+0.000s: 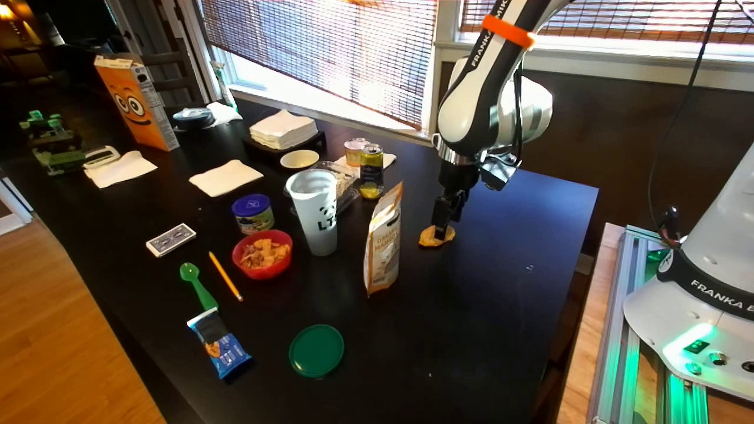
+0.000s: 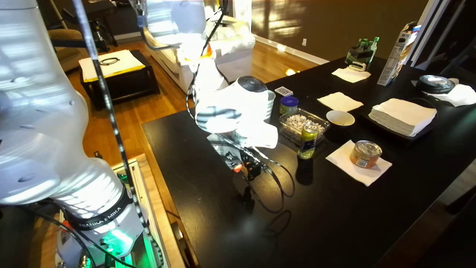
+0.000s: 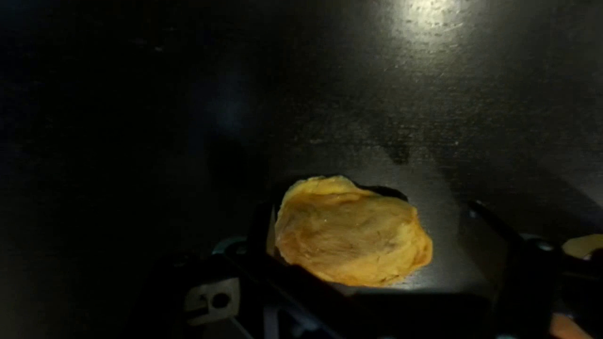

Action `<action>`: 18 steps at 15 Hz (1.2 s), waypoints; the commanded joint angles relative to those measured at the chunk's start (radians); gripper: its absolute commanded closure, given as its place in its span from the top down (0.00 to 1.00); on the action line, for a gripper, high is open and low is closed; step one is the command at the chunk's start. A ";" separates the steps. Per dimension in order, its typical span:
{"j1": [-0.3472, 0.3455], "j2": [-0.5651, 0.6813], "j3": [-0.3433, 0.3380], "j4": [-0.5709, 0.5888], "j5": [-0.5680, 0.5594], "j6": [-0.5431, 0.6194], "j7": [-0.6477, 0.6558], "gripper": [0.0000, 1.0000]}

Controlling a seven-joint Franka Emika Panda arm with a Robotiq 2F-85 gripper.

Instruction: Pick up the snack on the right and put it in the white packet

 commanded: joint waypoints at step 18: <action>-0.307 0.167 0.210 0.125 0.270 -0.070 -0.346 0.48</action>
